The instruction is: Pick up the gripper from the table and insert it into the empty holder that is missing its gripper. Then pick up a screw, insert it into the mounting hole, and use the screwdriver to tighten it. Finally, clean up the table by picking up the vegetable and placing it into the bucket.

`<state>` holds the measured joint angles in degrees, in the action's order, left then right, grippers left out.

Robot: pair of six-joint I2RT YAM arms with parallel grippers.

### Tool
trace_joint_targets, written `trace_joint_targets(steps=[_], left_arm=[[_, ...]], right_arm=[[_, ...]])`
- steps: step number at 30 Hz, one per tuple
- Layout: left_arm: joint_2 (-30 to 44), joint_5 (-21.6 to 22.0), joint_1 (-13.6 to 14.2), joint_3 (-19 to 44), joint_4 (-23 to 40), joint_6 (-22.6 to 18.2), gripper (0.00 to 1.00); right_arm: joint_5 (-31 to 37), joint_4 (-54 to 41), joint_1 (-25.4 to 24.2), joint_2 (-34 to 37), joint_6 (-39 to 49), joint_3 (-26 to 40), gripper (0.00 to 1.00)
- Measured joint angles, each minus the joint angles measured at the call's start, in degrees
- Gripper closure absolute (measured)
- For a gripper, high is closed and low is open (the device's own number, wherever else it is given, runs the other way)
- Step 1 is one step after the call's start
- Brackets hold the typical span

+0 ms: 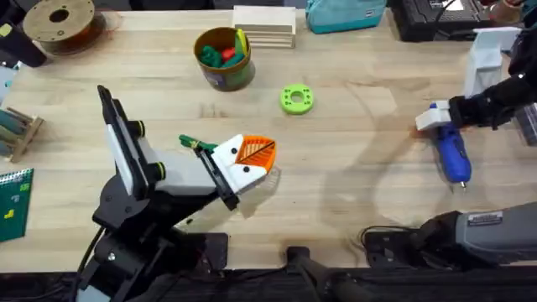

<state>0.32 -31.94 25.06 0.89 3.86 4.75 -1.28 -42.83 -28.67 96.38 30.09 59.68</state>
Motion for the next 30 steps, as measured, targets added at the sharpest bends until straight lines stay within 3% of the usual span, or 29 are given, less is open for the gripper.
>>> trace_joint_targets(steps=[3, 8, 13, 16, 22, 30], left_arm=[[0.0, 0.0, 0.0, 0.0, 0.0, 0.0, 0.991], [0.0, 0.0, 0.0, 0.0, 0.0, 0.0, 0.991], [0.0, 0.0, 0.0, 0.0, 0.0, 0.0, 0.991], [0.0, 0.0, 0.0, 0.0, 0.0, 0.0, 0.991], [0.0, 0.0, 0.0, 0.0, 0.0, 0.0, 0.991], [0.0, 0.0, 0.0, 0.0, 0.0, 0.0, 0.991]], right_arm=[[0.03, -0.23, 0.0, 0.0, 0.1, 0.02, 0.137], [0.38, -0.46, -0.02, 0.0, 0.38, 0.05, 0.549], [0.83, 0.38, -0.02, 0.0, 0.37, -0.07, 0.883], [1.0, 0.62, -0.02, 0.0, 0.4, -0.11, 0.968], [0.93, 0.31, -0.02, -2.94, 0.28, -1.14, 0.971], [-5.88, 0.42, -0.02, -18.63, -3.61, -1.31, 0.971]])
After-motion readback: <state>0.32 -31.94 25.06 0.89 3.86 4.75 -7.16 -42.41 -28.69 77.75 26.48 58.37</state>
